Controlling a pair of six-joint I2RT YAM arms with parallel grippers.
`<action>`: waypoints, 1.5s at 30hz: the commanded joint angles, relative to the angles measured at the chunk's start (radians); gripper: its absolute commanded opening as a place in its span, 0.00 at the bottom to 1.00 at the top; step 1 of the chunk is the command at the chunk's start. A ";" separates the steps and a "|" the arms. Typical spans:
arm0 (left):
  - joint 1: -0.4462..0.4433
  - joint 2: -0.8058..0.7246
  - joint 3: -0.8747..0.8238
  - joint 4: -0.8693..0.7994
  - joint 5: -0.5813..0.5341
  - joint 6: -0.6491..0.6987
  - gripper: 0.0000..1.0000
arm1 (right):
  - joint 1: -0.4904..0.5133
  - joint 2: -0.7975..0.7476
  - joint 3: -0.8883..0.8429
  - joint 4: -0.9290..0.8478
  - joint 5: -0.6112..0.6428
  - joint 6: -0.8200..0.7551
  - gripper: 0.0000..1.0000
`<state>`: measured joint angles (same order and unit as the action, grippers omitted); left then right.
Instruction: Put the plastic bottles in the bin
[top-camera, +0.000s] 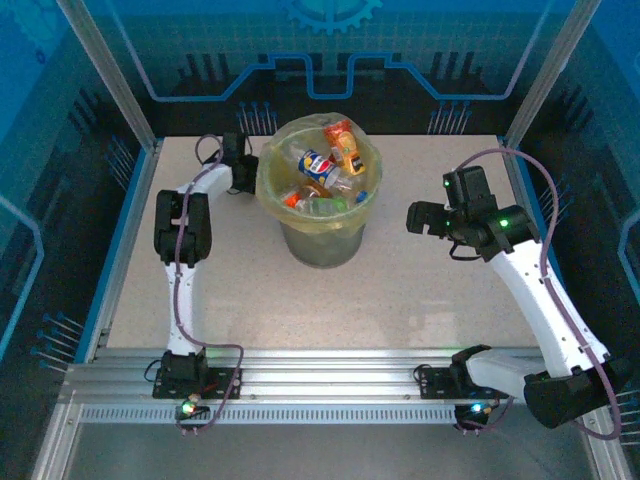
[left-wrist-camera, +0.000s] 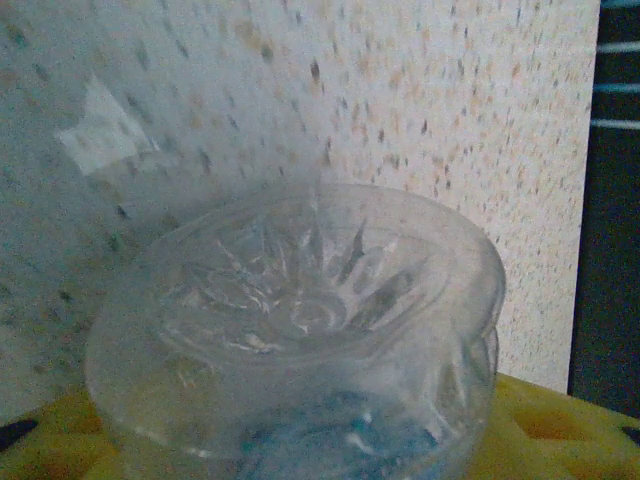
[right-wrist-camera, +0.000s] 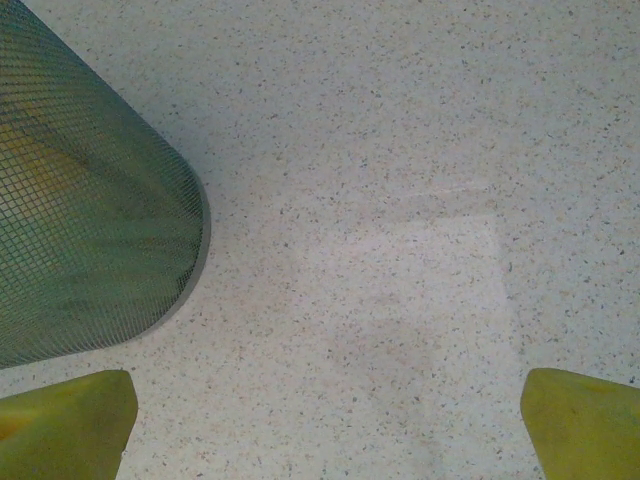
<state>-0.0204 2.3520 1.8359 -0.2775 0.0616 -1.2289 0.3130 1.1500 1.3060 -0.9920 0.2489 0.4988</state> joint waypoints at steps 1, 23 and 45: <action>0.049 -0.113 -0.027 0.054 0.001 0.066 0.46 | -0.016 -0.003 -0.007 0.016 -0.015 0.017 1.00; 0.206 -0.591 0.012 -0.175 0.084 0.494 0.41 | -0.017 -0.068 -0.051 0.002 0.005 0.035 1.00; 0.092 -1.034 -0.311 0.078 0.350 0.347 0.42 | -0.020 -0.095 -0.137 0.028 0.044 0.063 1.00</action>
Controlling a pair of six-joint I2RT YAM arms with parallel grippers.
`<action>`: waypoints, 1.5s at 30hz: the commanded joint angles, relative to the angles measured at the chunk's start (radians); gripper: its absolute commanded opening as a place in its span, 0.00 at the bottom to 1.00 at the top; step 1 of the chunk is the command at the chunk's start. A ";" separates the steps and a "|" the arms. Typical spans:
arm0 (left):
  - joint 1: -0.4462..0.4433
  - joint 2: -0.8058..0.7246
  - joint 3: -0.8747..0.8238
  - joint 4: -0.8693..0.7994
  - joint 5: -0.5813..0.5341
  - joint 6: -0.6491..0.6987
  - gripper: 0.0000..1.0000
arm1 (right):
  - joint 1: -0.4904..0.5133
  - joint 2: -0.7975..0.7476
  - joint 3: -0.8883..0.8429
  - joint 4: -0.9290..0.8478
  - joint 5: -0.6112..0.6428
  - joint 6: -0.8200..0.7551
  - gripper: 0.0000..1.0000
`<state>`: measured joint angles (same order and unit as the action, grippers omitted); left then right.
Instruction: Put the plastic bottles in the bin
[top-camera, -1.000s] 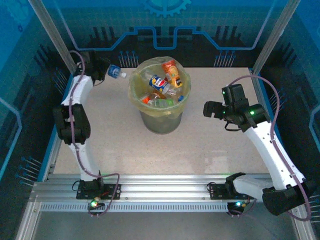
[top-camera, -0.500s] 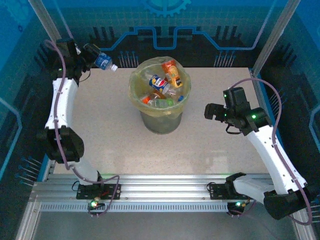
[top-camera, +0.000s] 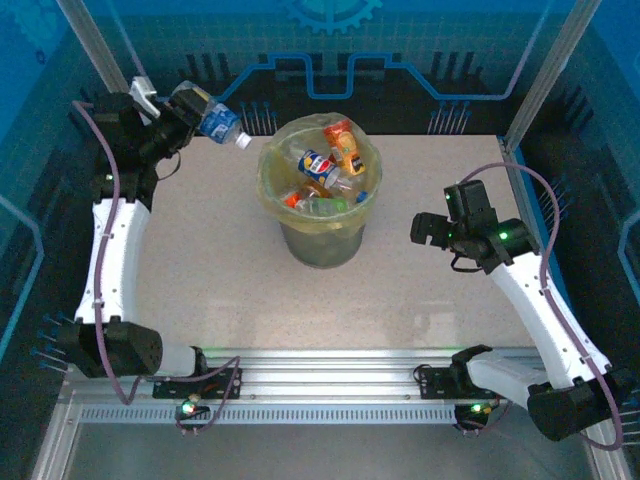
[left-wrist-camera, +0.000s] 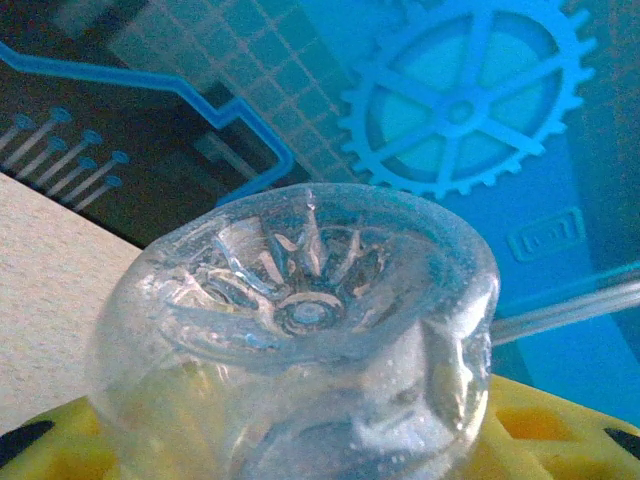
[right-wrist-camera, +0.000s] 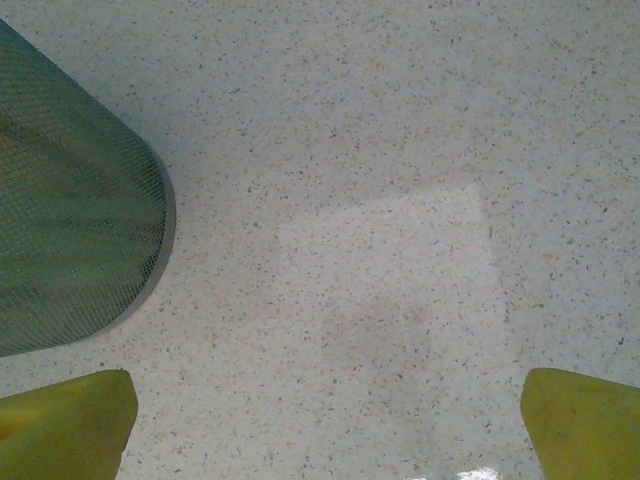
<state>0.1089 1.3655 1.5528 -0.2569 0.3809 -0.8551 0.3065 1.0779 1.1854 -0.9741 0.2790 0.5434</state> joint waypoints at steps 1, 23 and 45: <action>-0.061 -0.060 -0.042 0.066 0.028 -0.029 0.42 | -0.013 -0.028 -0.021 0.011 0.014 0.019 1.00; -0.484 -0.096 -0.165 0.079 -0.345 0.020 0.40 | -0.013 -0.124 -0.089 0.023 0.002 0.043 1.00; -0.657 0.016 -0.294 0.167 -0.643 -0.129 0.44 | -0.013 -0.109 -0.127 0.050 -0.024 0.050 1.00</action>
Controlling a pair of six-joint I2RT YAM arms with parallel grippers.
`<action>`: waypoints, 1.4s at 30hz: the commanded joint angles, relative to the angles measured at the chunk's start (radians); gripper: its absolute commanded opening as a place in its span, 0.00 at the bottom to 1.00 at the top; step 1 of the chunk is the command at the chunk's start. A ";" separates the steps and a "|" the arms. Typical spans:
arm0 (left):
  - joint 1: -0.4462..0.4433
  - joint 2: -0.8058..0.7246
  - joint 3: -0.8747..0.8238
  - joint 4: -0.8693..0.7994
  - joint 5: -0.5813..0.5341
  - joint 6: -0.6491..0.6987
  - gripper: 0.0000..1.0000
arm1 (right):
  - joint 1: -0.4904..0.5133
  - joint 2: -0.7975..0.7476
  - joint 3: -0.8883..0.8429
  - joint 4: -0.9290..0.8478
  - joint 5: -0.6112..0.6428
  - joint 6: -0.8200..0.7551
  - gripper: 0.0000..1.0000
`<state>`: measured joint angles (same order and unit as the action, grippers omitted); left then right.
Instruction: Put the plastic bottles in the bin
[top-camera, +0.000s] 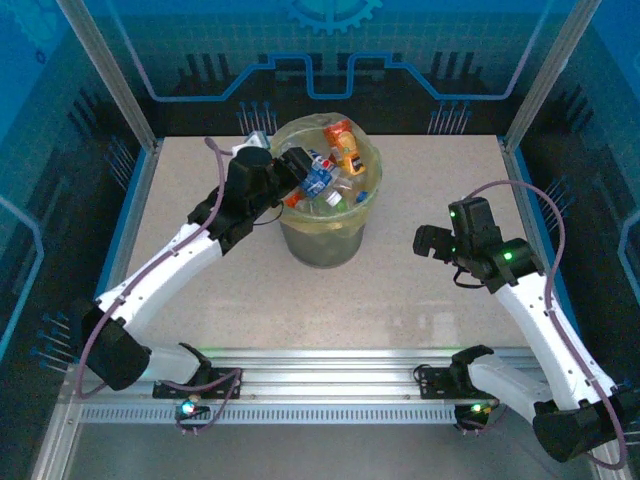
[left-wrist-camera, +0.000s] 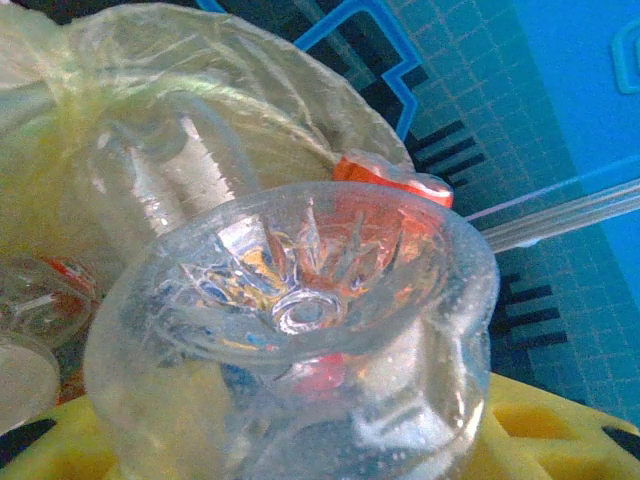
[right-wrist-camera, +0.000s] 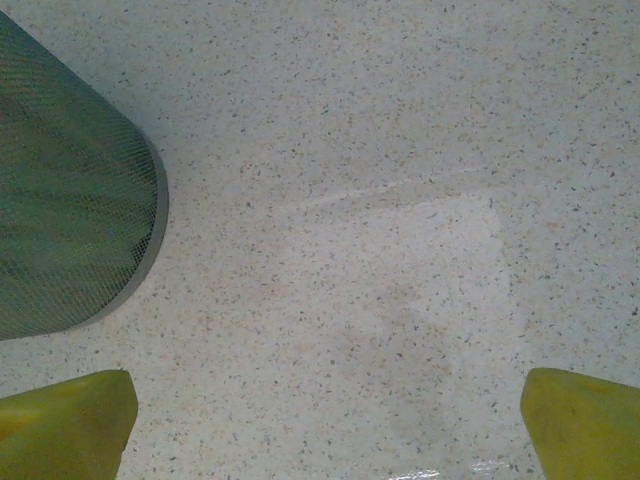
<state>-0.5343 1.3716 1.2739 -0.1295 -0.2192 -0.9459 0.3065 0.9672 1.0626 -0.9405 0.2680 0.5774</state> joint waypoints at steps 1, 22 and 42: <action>-0.016 0.011 -0.020 0.040 -0.047 -0.046 0.45 | -0.012 0.003 -0.004 0.018 -0.013 0.016 1.00; -0.040 -0.018 0.004 -0.092 -0.156 0.019 0.92 | -0.012 0.027 0.016 0.023 -0.019 0.013 1.00; -0.067 0.052 0.215 -0.223 -0.316 0.221 0.99 | -0.012 0.037 0.036 0.020 -0.017 0.009 1.00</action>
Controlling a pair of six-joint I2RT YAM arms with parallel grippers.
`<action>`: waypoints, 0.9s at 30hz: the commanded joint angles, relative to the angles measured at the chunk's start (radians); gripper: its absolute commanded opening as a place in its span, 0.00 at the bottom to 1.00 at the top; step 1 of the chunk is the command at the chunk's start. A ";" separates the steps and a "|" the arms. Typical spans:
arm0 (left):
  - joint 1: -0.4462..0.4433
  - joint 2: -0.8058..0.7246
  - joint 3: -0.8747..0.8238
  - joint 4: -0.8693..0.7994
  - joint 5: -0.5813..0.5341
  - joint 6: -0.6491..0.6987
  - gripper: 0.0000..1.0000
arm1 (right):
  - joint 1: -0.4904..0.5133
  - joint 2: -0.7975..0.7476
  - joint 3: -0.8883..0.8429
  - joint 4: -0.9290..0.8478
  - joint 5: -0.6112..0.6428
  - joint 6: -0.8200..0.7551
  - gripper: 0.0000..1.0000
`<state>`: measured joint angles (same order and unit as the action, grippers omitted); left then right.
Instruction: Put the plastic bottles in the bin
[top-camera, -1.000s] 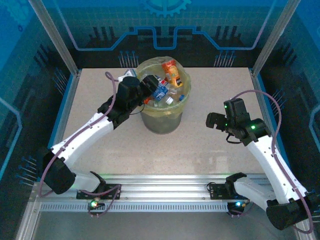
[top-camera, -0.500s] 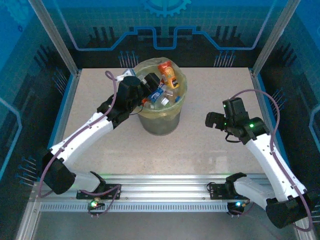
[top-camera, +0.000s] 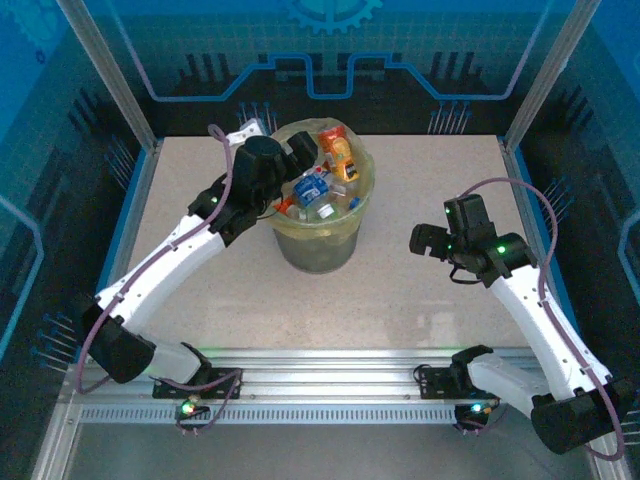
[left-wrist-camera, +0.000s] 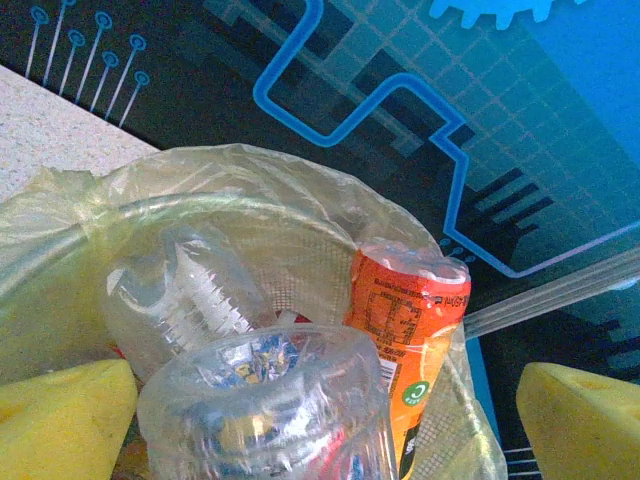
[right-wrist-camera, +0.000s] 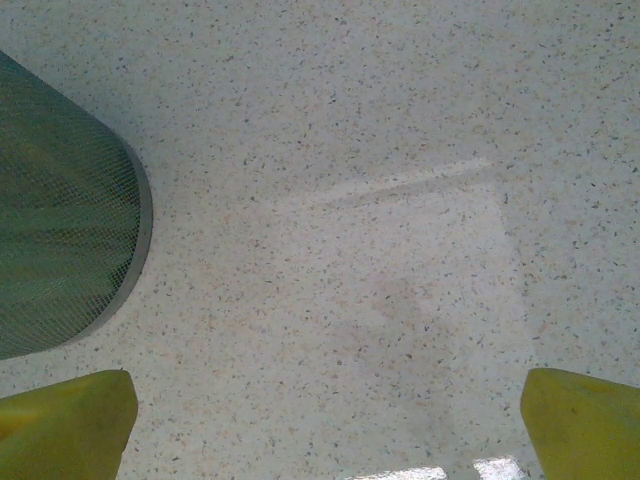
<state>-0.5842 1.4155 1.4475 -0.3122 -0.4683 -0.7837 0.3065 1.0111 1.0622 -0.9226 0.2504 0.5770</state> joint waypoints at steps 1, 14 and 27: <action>-0.021 0.007 0.045 -0.042 -0.081 0.067 0.99 | -0.012 -0.006 0.036 0.002 0.001 0.009 1.00; -0.031 -0.074 0.032 -0.038 -0.253 0.151 0.99 | -0.012 0.009 0.035 0.010 -0.002 0.008 1.00; -0.032 0.103 0.316 -0.281 -0.222 0.468 0.99 | -0.011 0.004 0.035 0.013 -0.010 0.013 1.00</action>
<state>-0.6071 1.4635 1.6939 -0.4610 -0.7013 -0.4332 0.3065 1.0180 1.0733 -0.9211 0.2501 0.5770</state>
